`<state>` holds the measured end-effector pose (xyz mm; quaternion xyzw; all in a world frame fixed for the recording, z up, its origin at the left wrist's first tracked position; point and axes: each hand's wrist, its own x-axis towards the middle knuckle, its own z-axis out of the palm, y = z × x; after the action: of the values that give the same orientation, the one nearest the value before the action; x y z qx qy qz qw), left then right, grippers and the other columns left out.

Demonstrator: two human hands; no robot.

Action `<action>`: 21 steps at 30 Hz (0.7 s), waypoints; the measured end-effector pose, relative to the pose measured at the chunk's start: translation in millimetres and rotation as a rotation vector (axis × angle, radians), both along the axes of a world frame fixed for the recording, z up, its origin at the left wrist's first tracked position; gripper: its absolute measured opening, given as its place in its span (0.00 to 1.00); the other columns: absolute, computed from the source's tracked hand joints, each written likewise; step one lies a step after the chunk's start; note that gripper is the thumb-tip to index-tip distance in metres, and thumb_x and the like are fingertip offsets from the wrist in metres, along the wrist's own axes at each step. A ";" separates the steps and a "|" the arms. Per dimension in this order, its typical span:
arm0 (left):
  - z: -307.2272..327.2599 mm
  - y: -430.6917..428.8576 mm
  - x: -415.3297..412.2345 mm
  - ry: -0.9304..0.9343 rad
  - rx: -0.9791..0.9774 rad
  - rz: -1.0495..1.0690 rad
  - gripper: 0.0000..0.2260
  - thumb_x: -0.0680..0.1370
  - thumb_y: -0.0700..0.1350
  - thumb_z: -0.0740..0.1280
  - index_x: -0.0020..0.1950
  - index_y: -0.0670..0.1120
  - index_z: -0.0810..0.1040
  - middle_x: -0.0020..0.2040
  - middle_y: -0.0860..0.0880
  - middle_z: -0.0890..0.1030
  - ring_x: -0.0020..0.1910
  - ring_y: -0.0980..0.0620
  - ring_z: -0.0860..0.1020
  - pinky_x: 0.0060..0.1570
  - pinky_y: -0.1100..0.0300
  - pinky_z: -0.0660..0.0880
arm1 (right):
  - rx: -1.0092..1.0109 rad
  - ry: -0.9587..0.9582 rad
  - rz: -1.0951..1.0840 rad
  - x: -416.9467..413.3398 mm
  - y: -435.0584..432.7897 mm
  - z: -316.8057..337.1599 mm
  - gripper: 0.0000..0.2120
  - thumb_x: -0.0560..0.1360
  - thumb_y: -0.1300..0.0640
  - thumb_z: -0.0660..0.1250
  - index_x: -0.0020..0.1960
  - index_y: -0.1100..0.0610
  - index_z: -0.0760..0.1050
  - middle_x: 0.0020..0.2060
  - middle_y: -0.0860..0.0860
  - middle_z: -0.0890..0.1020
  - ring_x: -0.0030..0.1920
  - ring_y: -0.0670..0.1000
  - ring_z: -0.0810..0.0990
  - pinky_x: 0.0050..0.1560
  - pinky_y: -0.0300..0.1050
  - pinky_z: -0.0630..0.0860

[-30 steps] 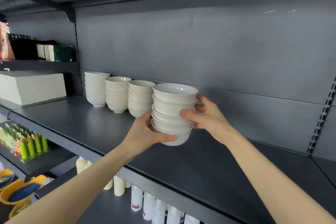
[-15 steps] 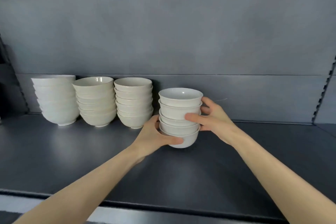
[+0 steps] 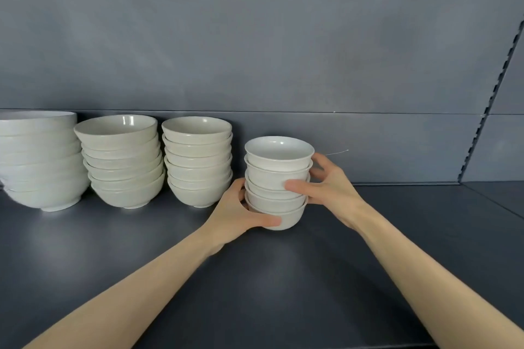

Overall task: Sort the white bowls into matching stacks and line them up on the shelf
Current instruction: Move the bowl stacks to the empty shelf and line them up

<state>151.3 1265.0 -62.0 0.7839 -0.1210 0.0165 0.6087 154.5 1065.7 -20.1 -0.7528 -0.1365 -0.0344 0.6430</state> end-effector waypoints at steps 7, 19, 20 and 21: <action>-6.9 4.8 15.8 -0.014 -0.048 -0.013 0.36 0.64 0.40 0.80 0.67 0.51 0.69 0.61 0.56 0.79 0.60 0.58 0.77 0.60 0.59 0.75 | 0.016 0.007 0.000 18.7 5.6 -3.3 0.37 0.66 0.60 0.78 0.70 0.49 0.66 0.56 0.45 0.81 0.58 0.48 0.80 0.55 0.53 0.80; -18.9 -1.6 22.5 -0.111 -0.081 0.289 0.23 0.65 0.44 0.80 0.55 0.51 0.75 0.49 0.57 0.80 0.49 0.61 0.79 0.44 0.73 0.74 | 0.027 -0.008 0.029 43.2 12.4 -6.7 0.36 0.68 0.57 0.76 0.71 0.45 0.65 0.56 0.43 0.81 0.57 0.44 0.80 0.57 0.51 0.79; -18.9 -1.5 22.8 -0.116 -0.082 0.295 0.21 0.65 0.43 0.79 0.54 0.50 0.75 0.48 0.57 0.80 0.48 0.61 0.79 0.42 0.75 0.74 | 0.032 -0.009 0.034 44.0 11.7 -7.6 0.36 0.68 0.57 0.76 0.72 0.44 0.65 0.57 0.43 0.81 0.56 0.43 0.81 0.58 0.50 0.79; -18.9 -1.4 23.2 -0.119 -0.086 0.293 0.19 0.66 0.43 0.79 0.52 0.50 0.76 0.47 0.57 0.81 0.47 0.62 0.79 0.41 0.76 0.73 | 0.035 -0.011 0.039 44.7 10.8 -8.4 0.36 0.69 0.58 0.75 0.72 0.44 0.65 0.57 0.43 0.81 0.55 0.42 0.81 0.58 0.50 0.79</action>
<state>174.5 1263.6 -80.9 0.7639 -0.0407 0.1567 0.6247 199.2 1076.5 -28.5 -0.7384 -0.1542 -0.0283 0.6559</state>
